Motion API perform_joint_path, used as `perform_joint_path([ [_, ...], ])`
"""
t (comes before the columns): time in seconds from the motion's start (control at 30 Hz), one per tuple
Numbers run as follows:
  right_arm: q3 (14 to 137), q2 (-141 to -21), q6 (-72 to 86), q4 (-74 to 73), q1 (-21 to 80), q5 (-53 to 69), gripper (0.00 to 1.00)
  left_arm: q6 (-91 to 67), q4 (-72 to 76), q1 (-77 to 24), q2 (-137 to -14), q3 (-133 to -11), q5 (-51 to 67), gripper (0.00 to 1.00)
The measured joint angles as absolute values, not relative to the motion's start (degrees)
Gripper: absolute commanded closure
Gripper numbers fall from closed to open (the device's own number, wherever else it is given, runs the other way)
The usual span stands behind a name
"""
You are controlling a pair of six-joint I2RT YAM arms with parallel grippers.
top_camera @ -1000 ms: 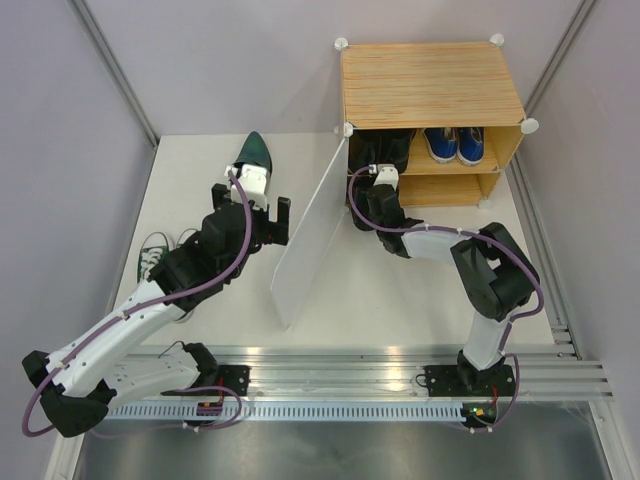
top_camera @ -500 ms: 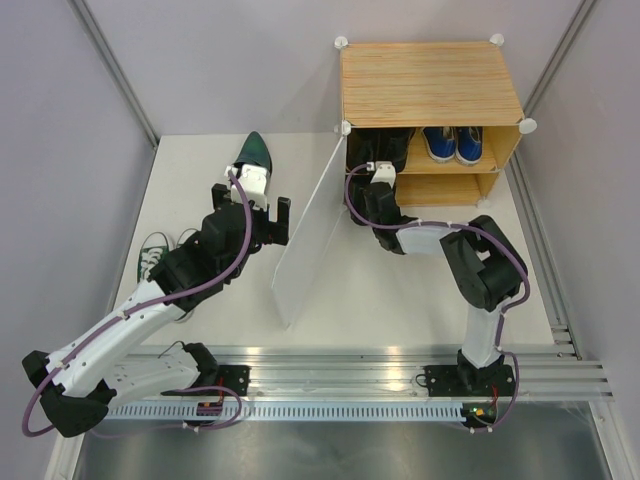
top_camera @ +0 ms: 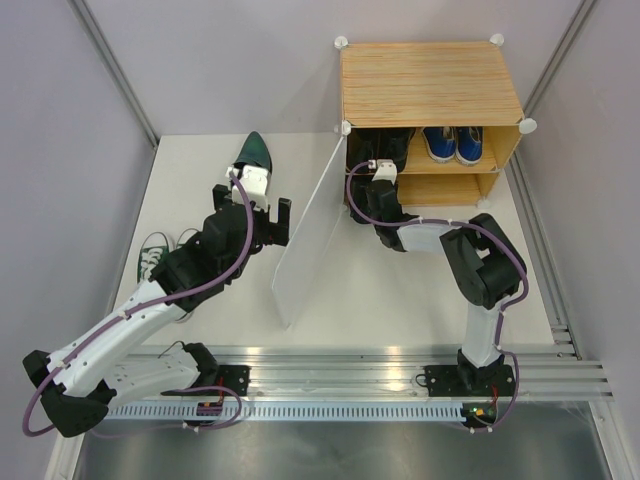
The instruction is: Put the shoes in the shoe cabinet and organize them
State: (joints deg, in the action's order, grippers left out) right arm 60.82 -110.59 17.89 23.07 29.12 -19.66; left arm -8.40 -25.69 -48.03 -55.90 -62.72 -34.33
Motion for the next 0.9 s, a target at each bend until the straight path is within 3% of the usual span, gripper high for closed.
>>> perform_joint_path([
  [0.17, 60.8, -110.6, 18.2, 23.8, 28.9, -19.2, 0.16, -8.4, -25.6, -48.0, -55.9, -62.7, -34.3, 0.0],
  [0.4, 59.0, -108.3, 18.3, 25.5, 28.7, -19.1, 0.12, -8.4, -25.6, -48.0, -55.9, -62.7, -34.3, 0.0],
  [0.9, 46.1, -97.3, 20.4, 26.9, 28.9, -17.5, 0.17, -8.4, -25.6, -48.0, -55.9, -62.6, -34.3, 0.0],
])
